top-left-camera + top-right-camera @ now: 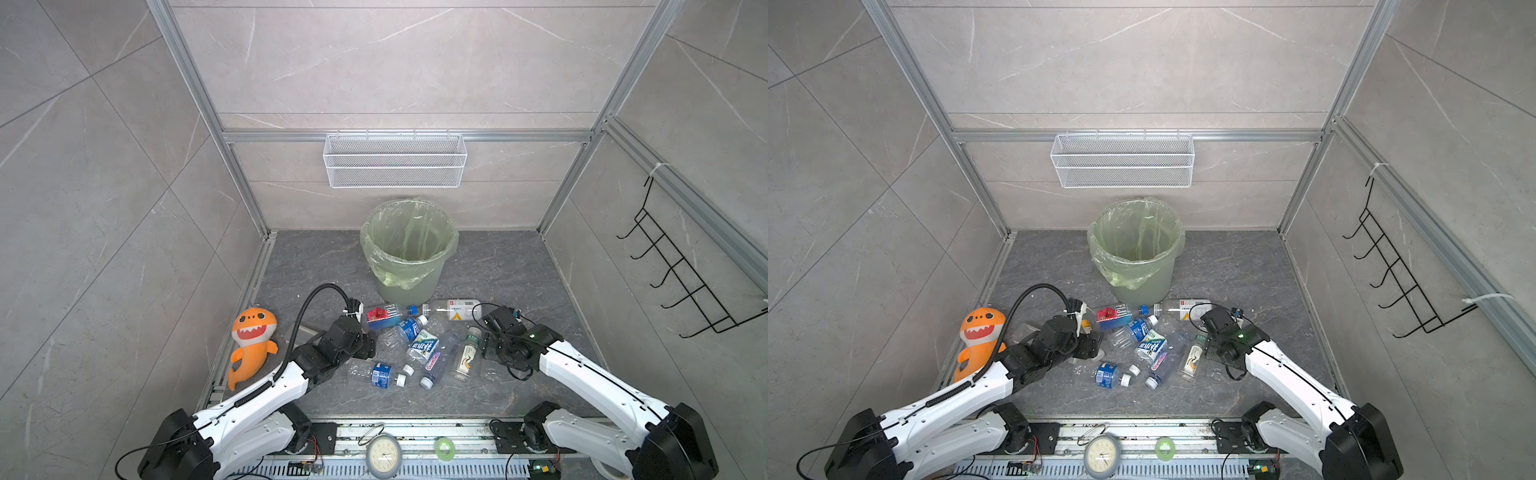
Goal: Throw the plastic bottles in the bin
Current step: Pick up the plastic bottle from the middle-right of the table, then throw the plastic bottle into the trash bin.
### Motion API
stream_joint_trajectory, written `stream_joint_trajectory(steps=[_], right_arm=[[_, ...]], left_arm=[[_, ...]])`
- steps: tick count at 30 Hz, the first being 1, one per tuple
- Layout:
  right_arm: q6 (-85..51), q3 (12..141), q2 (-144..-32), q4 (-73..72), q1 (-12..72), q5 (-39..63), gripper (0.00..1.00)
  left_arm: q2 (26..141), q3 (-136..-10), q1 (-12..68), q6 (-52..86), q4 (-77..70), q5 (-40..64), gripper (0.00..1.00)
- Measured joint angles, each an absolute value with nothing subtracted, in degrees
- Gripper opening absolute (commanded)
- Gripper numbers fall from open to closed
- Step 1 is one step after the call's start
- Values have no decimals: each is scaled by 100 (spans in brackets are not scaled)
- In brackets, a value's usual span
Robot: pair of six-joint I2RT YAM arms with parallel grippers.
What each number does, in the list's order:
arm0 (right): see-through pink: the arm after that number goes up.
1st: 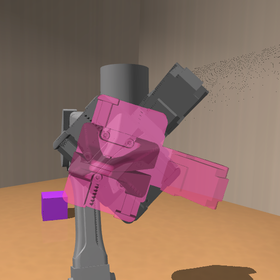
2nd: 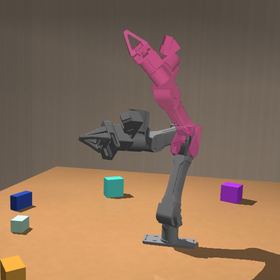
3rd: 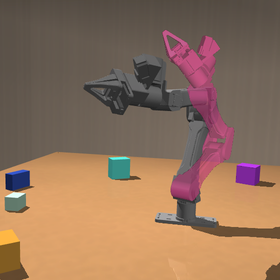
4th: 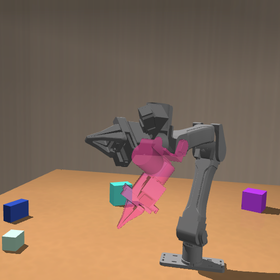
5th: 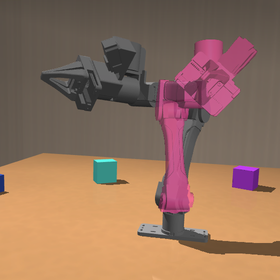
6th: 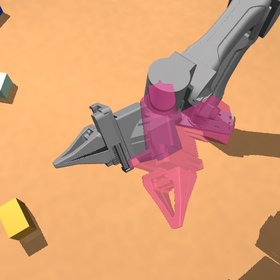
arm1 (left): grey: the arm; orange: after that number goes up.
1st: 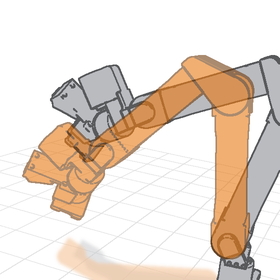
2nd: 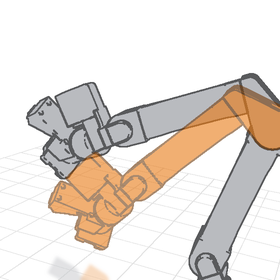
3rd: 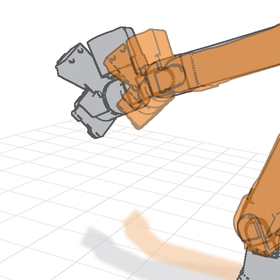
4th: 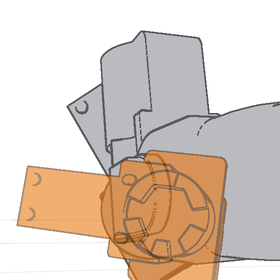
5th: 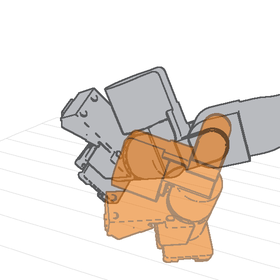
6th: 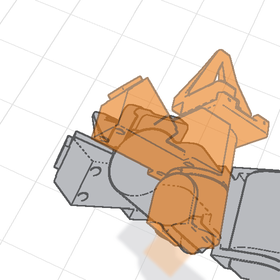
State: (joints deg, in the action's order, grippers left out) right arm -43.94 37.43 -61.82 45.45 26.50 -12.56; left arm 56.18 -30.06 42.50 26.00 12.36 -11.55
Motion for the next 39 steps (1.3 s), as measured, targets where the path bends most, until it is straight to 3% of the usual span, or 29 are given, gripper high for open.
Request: stream_joint_trajectory(steps=[12, 19, 23, 31, 39], right_arm=[[-4147, 3424, -6687, 3883, 2418, -746, 75], [-4073, 3454, -6803, 3868, 2408, -770, 53], [-4071, 3457, -6657, 3876, 2408, -854, 53], [-3918, 3452, -5470, 3872, 2910, -1503, 55], [-3175, 3400, -3918, 3271, 3387, -1435, 52]], left_arm=[[5701, -2928, 4250, 2628, 1186, -1138, 80], [5854, -2928, 4250, 2661, 1153, -1140, 80], [5854, -2928, 4252, 2661, 1155, -1142, 80], [5854, -2928, 4250, 2663, 1153, -1140, 80], [5854, -2891, 4248, 2696, 1153, -1155, 79]])
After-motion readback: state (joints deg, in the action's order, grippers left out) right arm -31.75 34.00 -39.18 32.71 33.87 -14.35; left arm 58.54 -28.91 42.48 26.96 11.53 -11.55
